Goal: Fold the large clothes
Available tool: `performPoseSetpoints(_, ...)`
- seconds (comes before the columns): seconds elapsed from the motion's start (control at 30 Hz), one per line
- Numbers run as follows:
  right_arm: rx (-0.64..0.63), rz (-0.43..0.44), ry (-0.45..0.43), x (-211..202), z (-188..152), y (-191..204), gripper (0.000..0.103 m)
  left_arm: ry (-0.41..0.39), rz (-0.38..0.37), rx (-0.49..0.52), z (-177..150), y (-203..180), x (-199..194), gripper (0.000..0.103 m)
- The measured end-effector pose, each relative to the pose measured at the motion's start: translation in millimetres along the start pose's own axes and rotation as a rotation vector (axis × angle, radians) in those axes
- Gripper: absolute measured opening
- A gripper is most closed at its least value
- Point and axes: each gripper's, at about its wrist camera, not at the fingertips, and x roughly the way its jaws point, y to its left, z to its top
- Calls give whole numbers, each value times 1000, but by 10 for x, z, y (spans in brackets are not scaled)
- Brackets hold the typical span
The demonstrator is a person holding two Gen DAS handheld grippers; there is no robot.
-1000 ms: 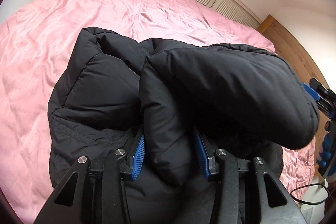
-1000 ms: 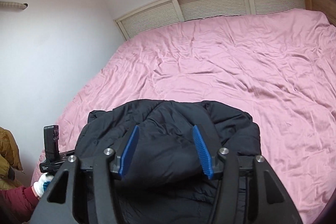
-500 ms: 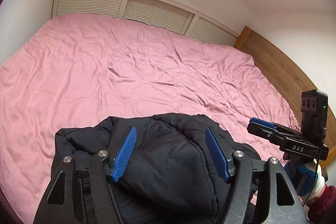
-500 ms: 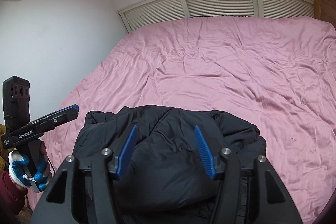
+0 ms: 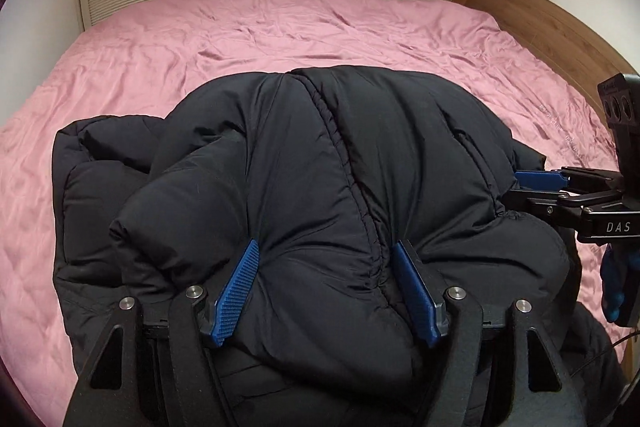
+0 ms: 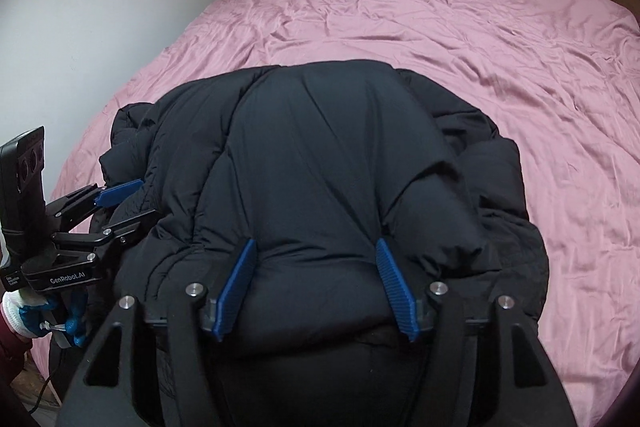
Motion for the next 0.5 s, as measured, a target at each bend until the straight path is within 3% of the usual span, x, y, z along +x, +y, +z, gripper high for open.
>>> performPoseSetpoints(0.1,-29,-41,33,213,-152,-7,63,22,13,3,-151,-8,201,69)
performPoseSetpoints(0.3,28,-34,63,569,-282,-125,64,42,30,-16,-233,76,469,70)
performPoseSetpoints(0.5,35,-48,107,586,-220,-127,64,73,71,3,-179,6,448,71)
